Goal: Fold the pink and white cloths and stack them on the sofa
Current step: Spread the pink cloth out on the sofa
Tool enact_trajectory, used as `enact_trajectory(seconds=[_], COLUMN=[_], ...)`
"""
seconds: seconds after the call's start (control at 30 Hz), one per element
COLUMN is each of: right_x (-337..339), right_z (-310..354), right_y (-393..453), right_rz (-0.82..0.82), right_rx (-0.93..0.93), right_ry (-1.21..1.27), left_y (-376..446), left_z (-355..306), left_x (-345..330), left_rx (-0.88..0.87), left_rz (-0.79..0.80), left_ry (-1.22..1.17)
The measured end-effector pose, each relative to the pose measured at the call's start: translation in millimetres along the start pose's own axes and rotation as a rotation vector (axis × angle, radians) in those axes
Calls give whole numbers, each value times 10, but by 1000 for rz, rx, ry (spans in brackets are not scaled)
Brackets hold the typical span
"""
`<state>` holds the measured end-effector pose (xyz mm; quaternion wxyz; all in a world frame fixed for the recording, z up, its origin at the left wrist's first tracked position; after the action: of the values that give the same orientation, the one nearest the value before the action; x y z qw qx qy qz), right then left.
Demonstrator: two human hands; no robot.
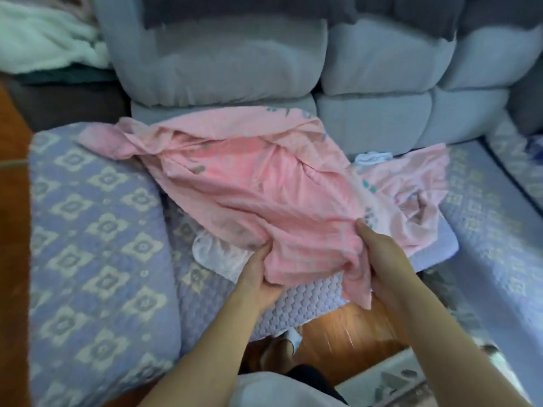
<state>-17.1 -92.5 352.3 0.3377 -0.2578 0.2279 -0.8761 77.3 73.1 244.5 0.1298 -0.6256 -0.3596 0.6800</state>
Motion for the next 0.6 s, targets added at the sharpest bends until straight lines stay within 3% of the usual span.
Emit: enact_trajectory(seconds=[0.07,0.13,0.23,0.3,0.33,0.4,0.47,0.53,0.6], right_x=[-3,-146,-743,-1206,-1401,-1640,-1678,-1524,-1242], right_z=[-123,-281,-634,-1002,-1172,-1454,-1670,-1859,-2029], right_y=[82,89,-50,-55,-33,65,127,192,265], right_rz=[-135,-155,203,512,596,572,513,484,463], right_rx=[-19,-29,-6,59,67,61,-24,-115,-153], right_ry=[117,-103,-442,-654,-754,-941,-999,-1039,-1112], left_y=[-344,-797,-1434,-1750,-1892,-2193,-2378,-2423,-2428], left_z=[-162,-486,-1013,-1307,-1439,-1625,-1672,-1606,-1585], left_x=[118,387,801,1060,1251,1609,1957,2346,2695], left_rx=[2,-23,5,-121,-239,-445,-427,-278,-216], left_rz=[38,67,-47,-303,-442,-668,-713,-804,-1030], left_ry=[12,254,887,1059,969,679,658,939,1217])
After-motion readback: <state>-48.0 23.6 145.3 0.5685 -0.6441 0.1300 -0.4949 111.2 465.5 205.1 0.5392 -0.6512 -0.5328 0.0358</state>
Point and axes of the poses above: each hand's wrist, its own y-axis towards the middle knuckle, its own x-axis out of the back of the hand, z = x × y, the point moved 2 cm from there along y, towards the middle knuckle, and after that the axes turned 11 degrees about -y, right-handed, at the moved point
